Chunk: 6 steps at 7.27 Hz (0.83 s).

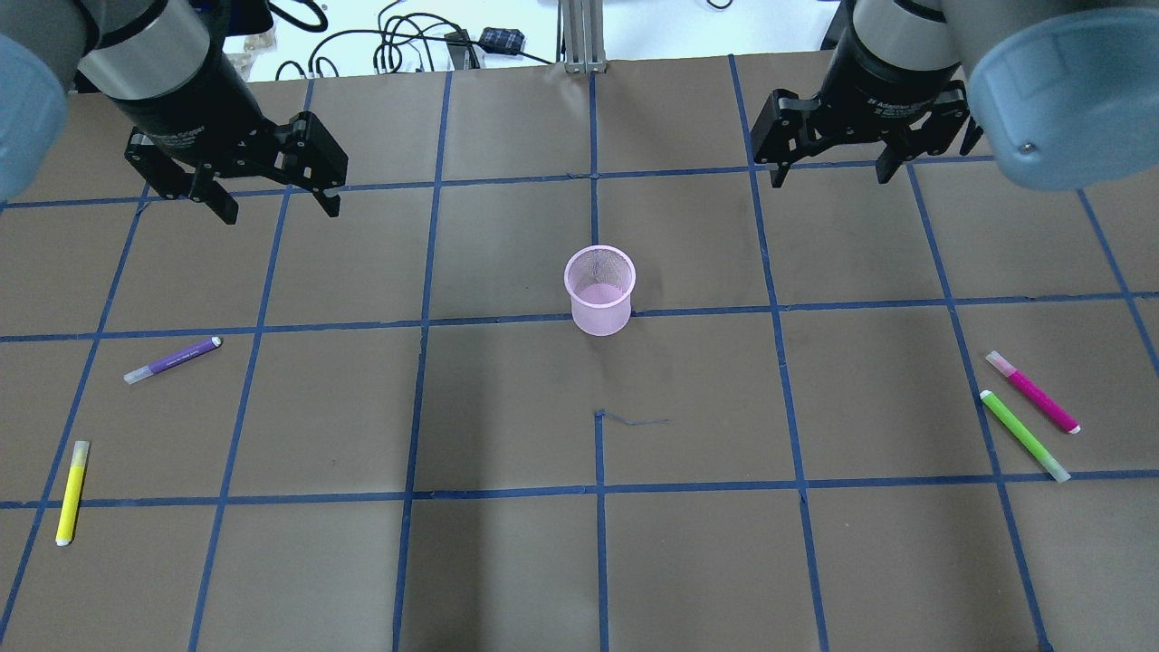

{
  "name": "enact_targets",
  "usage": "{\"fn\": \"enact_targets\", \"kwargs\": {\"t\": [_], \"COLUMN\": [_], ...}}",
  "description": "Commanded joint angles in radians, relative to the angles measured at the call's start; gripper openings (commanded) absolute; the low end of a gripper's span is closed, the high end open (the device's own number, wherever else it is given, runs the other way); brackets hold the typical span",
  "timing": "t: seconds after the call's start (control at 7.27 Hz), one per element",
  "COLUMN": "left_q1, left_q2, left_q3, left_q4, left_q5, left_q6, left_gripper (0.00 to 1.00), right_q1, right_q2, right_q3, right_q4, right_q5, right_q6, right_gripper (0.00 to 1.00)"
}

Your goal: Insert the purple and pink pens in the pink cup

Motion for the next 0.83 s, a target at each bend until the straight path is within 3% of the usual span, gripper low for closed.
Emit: {"fn": "enact_targets", "kwargs": {"t": [0.0, 0.41, 0.55, 0.69], "left_q1": [-0.001, 0.009, 0.017, 0.026], "left_q2": [0.004, -0.007, -0.016, -0.018], "left_q3": [0.003, 0.003, -0.013, -0.019], "left_q4": [-0.001, -0.003, -0.003, 0.000], "left_q5": [0.005, 0.012, 0.015, 0.021], "left_q6": [0.007, 0.009, 0.086, 0.246], "left_gripper": [1.00, 1.00, 1.00, 1.00], "right_q1": [0.000, -0.008, -0.012, -0.012], "right_q2": [0.001, 0.011, 0.008, 0.008], "right_q3": [0.000, -0.015, -0.020, -0.014], "right_q4": [-0.001, -0.007, -0.021, -0.044], "right_q5": [0.002, -0.010, -0.080, -0.091], "right_q6": [0.000, -0.049, -0.187, -0.281], "right_gripper": [1.00, 1.00, 1.00, 1.00]}}
